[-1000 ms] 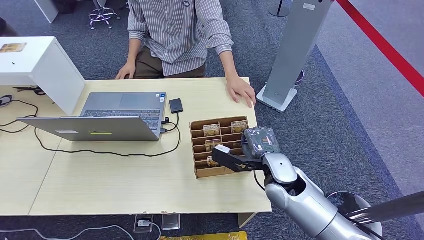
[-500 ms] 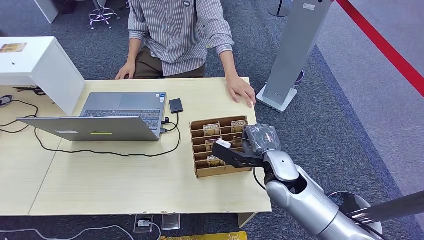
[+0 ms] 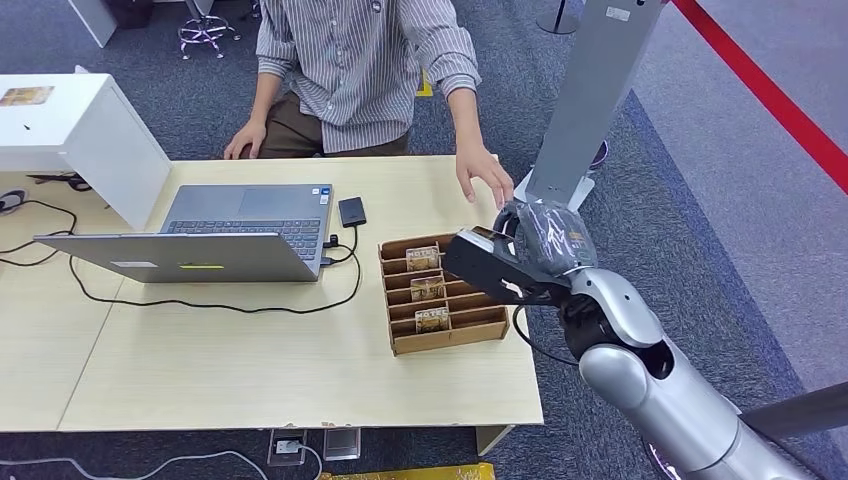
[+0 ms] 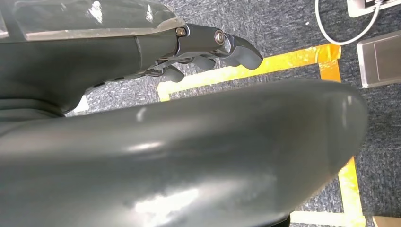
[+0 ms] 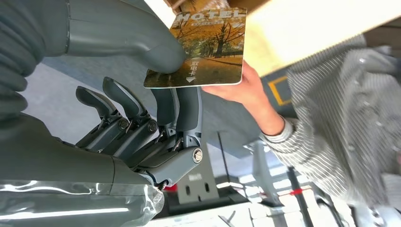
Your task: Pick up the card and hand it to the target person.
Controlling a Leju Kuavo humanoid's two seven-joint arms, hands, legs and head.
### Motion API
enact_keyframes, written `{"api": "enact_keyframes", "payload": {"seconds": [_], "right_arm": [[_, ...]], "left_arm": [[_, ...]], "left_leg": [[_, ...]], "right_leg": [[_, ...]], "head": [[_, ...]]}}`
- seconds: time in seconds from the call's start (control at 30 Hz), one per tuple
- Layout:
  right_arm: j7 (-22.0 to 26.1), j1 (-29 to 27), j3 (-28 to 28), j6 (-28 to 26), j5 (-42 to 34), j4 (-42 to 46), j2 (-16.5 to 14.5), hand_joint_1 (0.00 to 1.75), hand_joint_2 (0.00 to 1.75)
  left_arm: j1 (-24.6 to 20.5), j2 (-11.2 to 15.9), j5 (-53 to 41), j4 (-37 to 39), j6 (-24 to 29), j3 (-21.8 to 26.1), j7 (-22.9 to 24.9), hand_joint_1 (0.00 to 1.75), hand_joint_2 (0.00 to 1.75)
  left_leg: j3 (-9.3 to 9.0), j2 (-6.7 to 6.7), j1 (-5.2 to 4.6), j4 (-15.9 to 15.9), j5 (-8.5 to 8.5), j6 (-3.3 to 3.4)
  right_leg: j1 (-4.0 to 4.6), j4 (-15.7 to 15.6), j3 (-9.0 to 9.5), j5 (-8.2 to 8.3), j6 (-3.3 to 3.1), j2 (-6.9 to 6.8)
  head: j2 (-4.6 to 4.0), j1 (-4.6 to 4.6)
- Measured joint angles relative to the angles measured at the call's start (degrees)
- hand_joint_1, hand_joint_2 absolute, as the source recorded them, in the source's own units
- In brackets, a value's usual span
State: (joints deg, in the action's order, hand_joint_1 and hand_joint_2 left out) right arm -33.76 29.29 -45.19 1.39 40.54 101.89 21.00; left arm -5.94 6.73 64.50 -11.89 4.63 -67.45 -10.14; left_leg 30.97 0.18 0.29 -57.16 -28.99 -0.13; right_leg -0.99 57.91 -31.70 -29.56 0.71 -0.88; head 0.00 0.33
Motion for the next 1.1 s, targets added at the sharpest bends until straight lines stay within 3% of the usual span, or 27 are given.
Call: {"api": "enact_keyframes", "payload": {"seconds": [0.4,0.57,0.93,1.03,1.07,1.1], "right_arm": [[15.2,-0.6,2.3,-18.0,18.5,-4.1,-1.0,1.68,1.75],[16.3,-1.0,3.2,-21.2,21.7,-8.0,-1.9,1.68,1.75],[16.3,-1.3,3.9,-21.7,23.1,-12.2,-3.2,1.68,1.75],[16.3,-1.3,3.9,-21.6,22.9,-13.0,-3.5,0.42,1.75],[16.3,-1.3,3.9,-21.6,22.9,-13.2,-3.6,0.00,1.75],[16.3,-1.3,3.9,-21.6,22.8,-13.5,-3.7,0.00,1.75]], "left_arm": [[-0.1,-0.1,-1.1,0.0,-0.4,0.0,-0.4,0.00,0.00],[-0.1,-0.2,-1.2,0.0,-0.4,0.0,-0.7,0.00,0.00],[-0.1,-0.2,-1.1,0.0,-0.7,0.0,-0.7,0.00,0.00],[-0.1,-0.2,-1.1,0.0,-1.1,0.0,-0.7,0.00,1.31],[-0.1,-0.2,-1.1,0.0,-1.1,0.0,-0.7,0.00,1.31],[-0.1,-0.2,-1.1,0.0,-1.2,0.0,-0.7,0.00,0.87]], "left_leg": [[0.03,-0.01,0.00,0.0,0.00,0.00],[0.03,-0.01,0.00,0.0,0.00,0.00],[0.03,-0.01,0.00,0.0,0.00,0.00],[0.03,-0.01,0.00,0.0,0.00,0.00],[0.03,-0.01,0.00,0.0,0.00,0.00],[0.03,-0.01,0.00,0.0,0.00,0.00]], "right_leg": [[0.00,0.0,0.01,0.00,0.00,-0.01],[0.00,0.0,0.01,0.00,0.00,-0.01],[0.00,0.0,0.01,0.00,0.00,-0.01],[0.00,0.0,0.00,0.00,0.00,-0.01],[0.00,0.0,0.00,0.00,0.00,-0.01],[0.00,0.0,0.00,0.00,0.00,-0.01]], "head": [[0.01,0.03],[0.00,0.01],[0.00,0.02],[0.00,0.03],[0.00,0.04],[0.00,0.04]]}}
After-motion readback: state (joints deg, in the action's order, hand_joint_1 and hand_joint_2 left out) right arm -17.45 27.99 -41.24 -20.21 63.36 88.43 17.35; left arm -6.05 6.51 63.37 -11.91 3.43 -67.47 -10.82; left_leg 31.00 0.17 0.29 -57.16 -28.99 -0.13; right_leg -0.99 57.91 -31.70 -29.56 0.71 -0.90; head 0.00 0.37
